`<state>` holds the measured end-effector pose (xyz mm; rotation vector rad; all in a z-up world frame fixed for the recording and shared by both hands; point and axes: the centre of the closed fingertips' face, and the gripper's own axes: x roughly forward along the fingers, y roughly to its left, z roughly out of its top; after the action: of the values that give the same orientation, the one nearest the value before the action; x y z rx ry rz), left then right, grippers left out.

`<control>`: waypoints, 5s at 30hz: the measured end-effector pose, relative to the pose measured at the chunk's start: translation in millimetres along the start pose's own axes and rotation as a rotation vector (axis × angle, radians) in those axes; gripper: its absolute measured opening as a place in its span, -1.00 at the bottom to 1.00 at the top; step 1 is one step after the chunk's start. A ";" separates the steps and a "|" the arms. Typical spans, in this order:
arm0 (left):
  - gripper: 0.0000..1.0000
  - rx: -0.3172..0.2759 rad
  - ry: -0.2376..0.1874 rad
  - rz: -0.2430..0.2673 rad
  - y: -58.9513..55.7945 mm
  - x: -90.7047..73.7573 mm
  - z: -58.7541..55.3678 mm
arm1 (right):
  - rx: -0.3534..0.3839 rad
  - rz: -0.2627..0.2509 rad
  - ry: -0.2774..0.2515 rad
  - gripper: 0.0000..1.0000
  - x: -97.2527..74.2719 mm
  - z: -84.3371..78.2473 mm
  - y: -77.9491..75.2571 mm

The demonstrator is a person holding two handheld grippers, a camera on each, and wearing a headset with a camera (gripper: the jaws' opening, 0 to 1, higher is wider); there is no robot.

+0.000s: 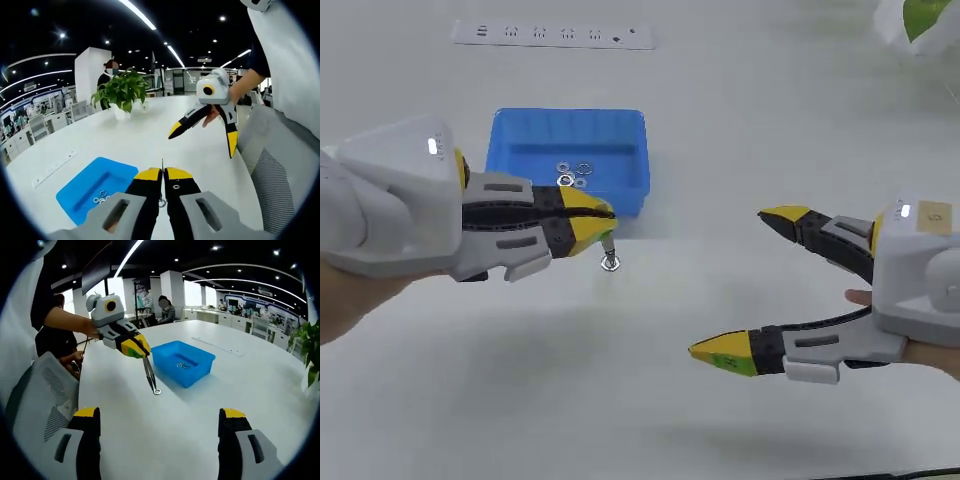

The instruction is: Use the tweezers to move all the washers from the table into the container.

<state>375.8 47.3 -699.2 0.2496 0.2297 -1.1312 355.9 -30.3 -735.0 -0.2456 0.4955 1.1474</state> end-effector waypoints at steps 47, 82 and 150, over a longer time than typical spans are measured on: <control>-0.89 -0.050 0.097 -0.079 -4.3 1.7 -8.7 | -0.221 0.339 0.067 -0.75 111.4 20.2 25.9; 0.10 -0.193 0.071 0.205 -3.9 -53.6 4.0 | -0.257 0.231 -0.023 -0.79 80.1 62.6 29.8; 0.99 -0.262 0.115 0.357 -4.0 -95.8 -32.6 | -0.354 0.235 0.049 -0.78 174.3 79.7 -48.2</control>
<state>331.3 138.2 -701.3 0.1155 0.4147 -0.7248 475.5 125.8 -755.3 -0.5336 0.3677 1.4605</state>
